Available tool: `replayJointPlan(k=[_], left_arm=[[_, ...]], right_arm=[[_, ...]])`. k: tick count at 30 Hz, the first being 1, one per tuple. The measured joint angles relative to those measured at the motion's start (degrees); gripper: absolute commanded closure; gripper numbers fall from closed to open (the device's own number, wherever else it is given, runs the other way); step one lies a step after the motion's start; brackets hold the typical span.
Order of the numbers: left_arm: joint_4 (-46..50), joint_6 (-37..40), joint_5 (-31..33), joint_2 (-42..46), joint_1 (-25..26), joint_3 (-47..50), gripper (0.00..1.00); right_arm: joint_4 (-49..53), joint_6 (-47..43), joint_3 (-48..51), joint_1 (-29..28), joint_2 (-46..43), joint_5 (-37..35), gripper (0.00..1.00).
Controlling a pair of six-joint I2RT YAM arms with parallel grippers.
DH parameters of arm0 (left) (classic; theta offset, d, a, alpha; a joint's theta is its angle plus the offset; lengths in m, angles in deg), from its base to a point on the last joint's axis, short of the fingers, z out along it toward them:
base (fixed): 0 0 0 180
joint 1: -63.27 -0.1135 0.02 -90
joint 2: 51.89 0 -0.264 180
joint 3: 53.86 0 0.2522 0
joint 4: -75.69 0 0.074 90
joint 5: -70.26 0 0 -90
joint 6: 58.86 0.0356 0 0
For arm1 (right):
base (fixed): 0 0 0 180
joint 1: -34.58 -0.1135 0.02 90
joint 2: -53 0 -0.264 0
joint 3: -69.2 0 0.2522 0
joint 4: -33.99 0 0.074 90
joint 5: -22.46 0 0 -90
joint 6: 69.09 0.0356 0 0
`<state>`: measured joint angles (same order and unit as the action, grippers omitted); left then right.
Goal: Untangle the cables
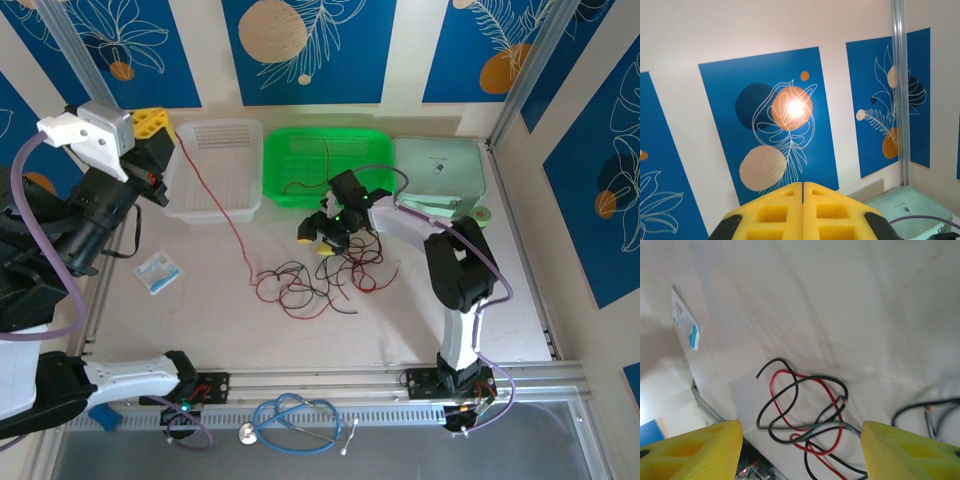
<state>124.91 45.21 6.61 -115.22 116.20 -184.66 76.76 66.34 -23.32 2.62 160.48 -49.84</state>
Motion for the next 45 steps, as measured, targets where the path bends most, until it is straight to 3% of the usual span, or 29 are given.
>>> replayJointPlan(k=[6, 11, 18, 23, 34, 40, 45], left_arm=[[-3.43, 1.86, -1.31, -3.13, 0.02, -2.01, 1.00], [-9.79, 5.49, -1.55, -3.78, 0.02, 1.18, 1.00], [-31.28, 15.58, -2.73, -4.57, 0.00, 14.12, 1.00], [-45.75, 20.52, -6.19, -12.00, -2.75, 17.27, 1.00], [-53.94, 12.11, -11.39, -37.00, -16.04, -1.49, 1.00], [-55.30, 5.38, -11.45, -49.81, -21.03, -13.09, 1.00], [-56.11, -0.46, -11.39, -56.83, -23.17, -14.93, 1.00]], right_arm=[[1.73, -1.53, 3.76, -0.39, -8.35, -7.65, 0.37], [3.89, -3.89, 7.41, -3.93, -13.84, -14.21, 0.37], [7.04, -4.07, 17.05, -3.19, -28.30, -18.86, 0.36], [9.90, -3.85, 21.77, -1.27, -41.22, -20.57, 0.35], [17.22, -1.49, 29.18, 2.45, -63.49, -20.79, 0.34], [20.20, 0.26, 33.55, 2.78, -68.54, -20.79, 0.33], [20.92, 1.40, 36.65, 2.86, -69.85, -20.79, 0.33]])
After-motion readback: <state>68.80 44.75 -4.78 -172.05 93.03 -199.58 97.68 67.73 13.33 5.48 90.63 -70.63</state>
